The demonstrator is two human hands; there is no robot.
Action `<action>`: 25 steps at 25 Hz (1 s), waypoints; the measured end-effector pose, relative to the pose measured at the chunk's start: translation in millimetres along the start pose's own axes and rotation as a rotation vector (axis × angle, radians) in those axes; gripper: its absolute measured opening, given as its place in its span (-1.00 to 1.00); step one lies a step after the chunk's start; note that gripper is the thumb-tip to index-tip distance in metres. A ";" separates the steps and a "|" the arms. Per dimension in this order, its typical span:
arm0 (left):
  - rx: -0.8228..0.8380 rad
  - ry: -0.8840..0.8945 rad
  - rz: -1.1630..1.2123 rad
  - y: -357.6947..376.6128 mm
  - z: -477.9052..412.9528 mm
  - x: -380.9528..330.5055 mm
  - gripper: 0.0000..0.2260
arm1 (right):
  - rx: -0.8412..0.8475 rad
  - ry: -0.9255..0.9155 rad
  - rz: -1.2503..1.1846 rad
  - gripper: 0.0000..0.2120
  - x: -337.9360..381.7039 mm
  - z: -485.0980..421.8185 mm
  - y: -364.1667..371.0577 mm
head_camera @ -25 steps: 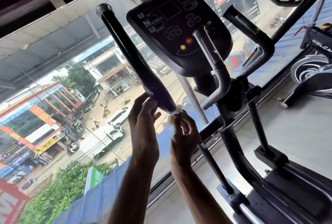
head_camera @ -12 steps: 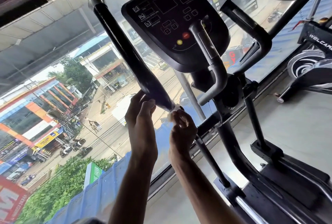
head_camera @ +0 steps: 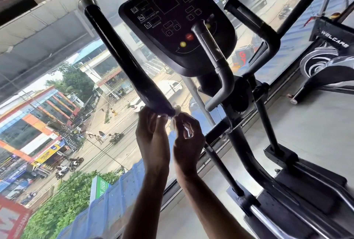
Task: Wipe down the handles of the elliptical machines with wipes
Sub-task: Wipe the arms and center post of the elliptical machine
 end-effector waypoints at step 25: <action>-0.182 0.047 -0.062 2.5 3.4 10.0 -0.79 | 0.013 0.218 0.169 -0.88 -89.3 -44.3 -5.9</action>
Point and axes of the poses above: each hand's wrist, its own z-axis away from the middle knuckle, its own y-axis out of the palm, x = y × z, the point moved 9 cm from there along -z, towards the middle knuckle, and after that the axes turned 7 degrees about z, right-handed, at the moved point
